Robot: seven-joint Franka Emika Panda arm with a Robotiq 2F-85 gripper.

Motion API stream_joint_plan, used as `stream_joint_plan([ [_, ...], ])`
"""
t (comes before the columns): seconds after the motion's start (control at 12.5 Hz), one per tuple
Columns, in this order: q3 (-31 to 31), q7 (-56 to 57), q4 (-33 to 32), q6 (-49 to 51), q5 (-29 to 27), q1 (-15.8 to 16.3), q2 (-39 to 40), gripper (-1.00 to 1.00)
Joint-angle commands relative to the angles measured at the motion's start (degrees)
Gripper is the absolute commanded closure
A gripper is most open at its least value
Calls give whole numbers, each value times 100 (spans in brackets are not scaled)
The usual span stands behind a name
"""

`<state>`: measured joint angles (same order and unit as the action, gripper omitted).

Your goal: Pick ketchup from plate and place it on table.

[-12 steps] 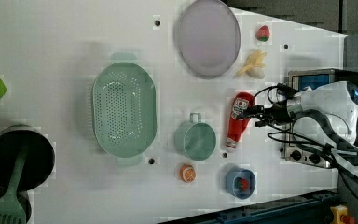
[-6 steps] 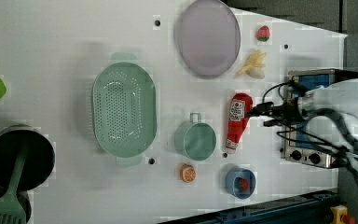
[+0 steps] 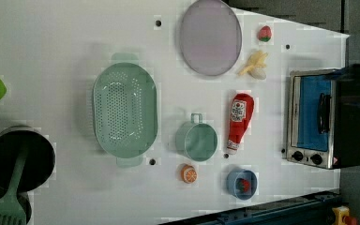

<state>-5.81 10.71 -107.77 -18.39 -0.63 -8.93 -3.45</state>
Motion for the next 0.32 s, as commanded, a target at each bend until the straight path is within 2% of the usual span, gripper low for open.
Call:
stream_joint_plan([
  [0.08, -15, -1429, 233, 1138, -28, 14, -214, -100],
  [0.32, -34, -1429, 414, 1126, -18, 14, -241, -100],
])
